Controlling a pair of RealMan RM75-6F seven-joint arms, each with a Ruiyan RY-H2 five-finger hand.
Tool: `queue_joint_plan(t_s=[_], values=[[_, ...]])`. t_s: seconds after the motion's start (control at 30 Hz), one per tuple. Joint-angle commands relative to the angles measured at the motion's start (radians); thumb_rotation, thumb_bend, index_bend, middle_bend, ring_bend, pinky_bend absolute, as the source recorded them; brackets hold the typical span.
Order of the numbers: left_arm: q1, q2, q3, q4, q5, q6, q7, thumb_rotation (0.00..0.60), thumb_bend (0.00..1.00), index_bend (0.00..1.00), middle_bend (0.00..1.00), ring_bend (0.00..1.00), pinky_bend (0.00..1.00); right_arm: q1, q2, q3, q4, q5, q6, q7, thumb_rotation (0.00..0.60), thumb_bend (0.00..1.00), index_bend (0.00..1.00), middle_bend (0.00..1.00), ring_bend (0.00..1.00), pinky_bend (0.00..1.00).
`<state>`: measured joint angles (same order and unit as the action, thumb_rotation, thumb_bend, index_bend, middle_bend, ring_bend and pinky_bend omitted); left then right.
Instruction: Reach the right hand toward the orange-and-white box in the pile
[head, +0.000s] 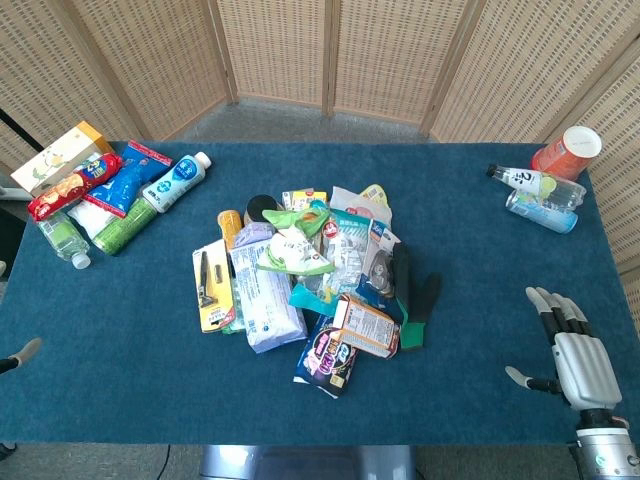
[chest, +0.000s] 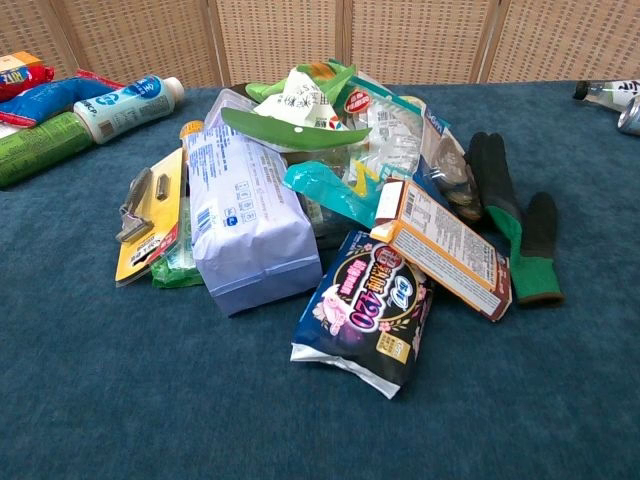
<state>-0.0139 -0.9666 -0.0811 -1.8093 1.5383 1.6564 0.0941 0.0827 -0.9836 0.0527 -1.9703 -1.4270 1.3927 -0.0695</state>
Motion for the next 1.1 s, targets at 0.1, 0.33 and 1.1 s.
queue_joint_plan(t_s=[0.1, 0.33, 1.1], values=[[0.002, 0.001, -0.001, -0.005, 0.002, 0.004, 0.003, 0.6, 0.0, 0.07, 0.0, 0.0, 0.0, 0.02, -0.001, -0.018, -0.015, 0.006, -0.065, 0.059, 0.6, 0.0, 0.0, 0.0, 0.0, 0.0], [0.002, -0.008, -0.001, -0.012, 0.013, 0.008, 0.028, 0.6, 0.0, 0.07, 0.0, 0.0, 0.0, 0.102, -0.086, -0.02, -0.022, 0.049, -0.218, 0.064, 0.6, 0.0, 0.0, 0.0, 0.0, 0.0], [0.01, -0.008, -0.007, -0.002, -0.006, 0.01, 0.027, 0.6, 0.0, 0.07, 0.0, 0.0, 0.0, 0.329, -0.444, 0.087, -0.052, 0.342, -0.292, -0.219, 0.6, 0.0, 0.0, 0.0, 0.0, 0.0]])
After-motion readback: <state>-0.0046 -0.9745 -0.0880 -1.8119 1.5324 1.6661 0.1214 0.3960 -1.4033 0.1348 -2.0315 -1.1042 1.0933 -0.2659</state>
